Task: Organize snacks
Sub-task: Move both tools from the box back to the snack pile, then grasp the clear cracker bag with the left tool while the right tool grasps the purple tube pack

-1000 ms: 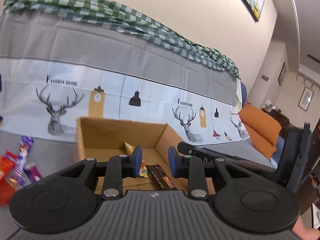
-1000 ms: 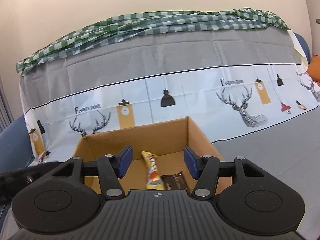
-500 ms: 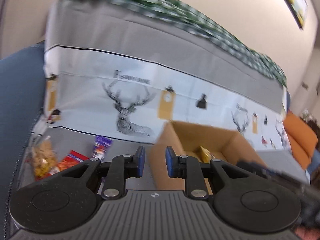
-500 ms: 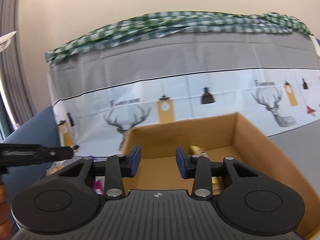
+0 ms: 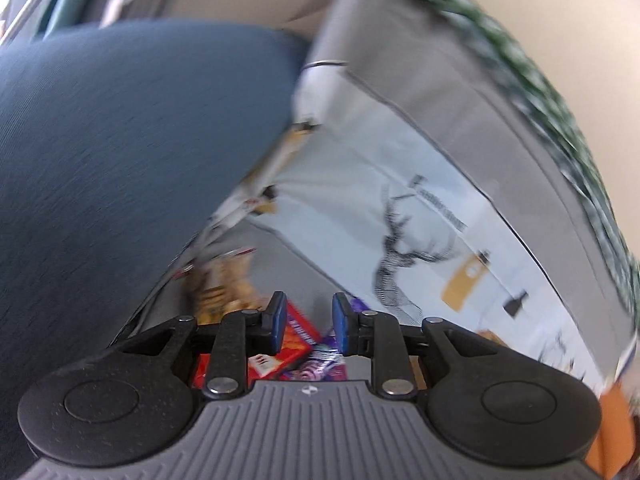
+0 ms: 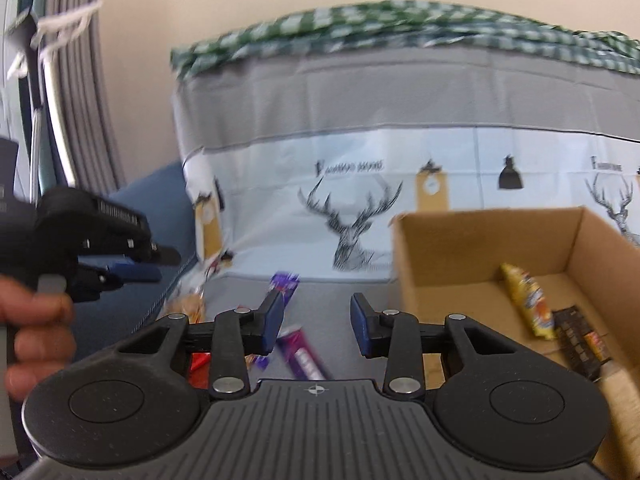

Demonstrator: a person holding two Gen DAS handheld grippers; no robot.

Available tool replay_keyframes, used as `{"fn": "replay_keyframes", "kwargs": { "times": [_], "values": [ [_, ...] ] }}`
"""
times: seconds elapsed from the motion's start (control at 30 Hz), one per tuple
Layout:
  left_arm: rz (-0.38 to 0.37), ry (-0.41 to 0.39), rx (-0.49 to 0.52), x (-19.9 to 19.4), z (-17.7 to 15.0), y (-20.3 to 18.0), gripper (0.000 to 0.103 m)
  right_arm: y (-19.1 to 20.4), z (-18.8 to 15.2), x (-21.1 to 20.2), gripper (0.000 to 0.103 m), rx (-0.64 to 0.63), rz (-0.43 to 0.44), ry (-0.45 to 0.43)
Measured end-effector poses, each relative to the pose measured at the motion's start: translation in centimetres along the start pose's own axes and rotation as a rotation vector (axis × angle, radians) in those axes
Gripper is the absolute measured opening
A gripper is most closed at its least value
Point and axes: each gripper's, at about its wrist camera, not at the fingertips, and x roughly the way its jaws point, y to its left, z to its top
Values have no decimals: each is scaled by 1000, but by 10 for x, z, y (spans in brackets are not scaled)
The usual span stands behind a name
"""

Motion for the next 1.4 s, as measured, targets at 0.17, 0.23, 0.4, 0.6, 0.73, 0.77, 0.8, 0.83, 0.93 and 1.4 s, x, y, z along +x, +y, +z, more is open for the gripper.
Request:
{"fn": "replay_keyframes", "kwargs": {
  "times": [0.17, 0.23, 0.4, 0.6, 0.73, 0.77, 0.8, 0.83, 0.93, 1.4],
  "values": [
    [50, 24, 4, 13, 0, 9, 46, 15, -13, 32, 45, 2, -33, 98],
    [69, 19, 10, 19, 0, 10, 59, 17, -15, 48, 50, 6, -51, 151],
    [104, 27, 26, 39, -6, 11, 72, 18, -24, 78, 65, -33, -77, 201],
    [190, 33, 111, 69, -18, 5, 84, 14, -34, 103, 69, -40, -101, 279],
    [224, 36, 99, 82, -21, 11, 84, 14, -40, 115, 68, -67, -107, 330],
    [225, 36, 86, 84, -19, 12, 84, 12, -42, 117, 67, -62, -108, 341],
    [220, 29, 79, 87, -18, 14, 84, 11, -44, 119, 66, -66, -113, 350],
    [215, 21, 77, 89, -18, 15, 84, 11, -47, 122, 65, -73, -117, 364],
    [227, 30, 80, 98, -18, 18, 84, 8, -49, 125, 64, -47, -108, 376],
    [219, 45, 118, 88, -13, 10, 57, 1, -43, 117, 20, 1, -3, 393]
  ]
}}
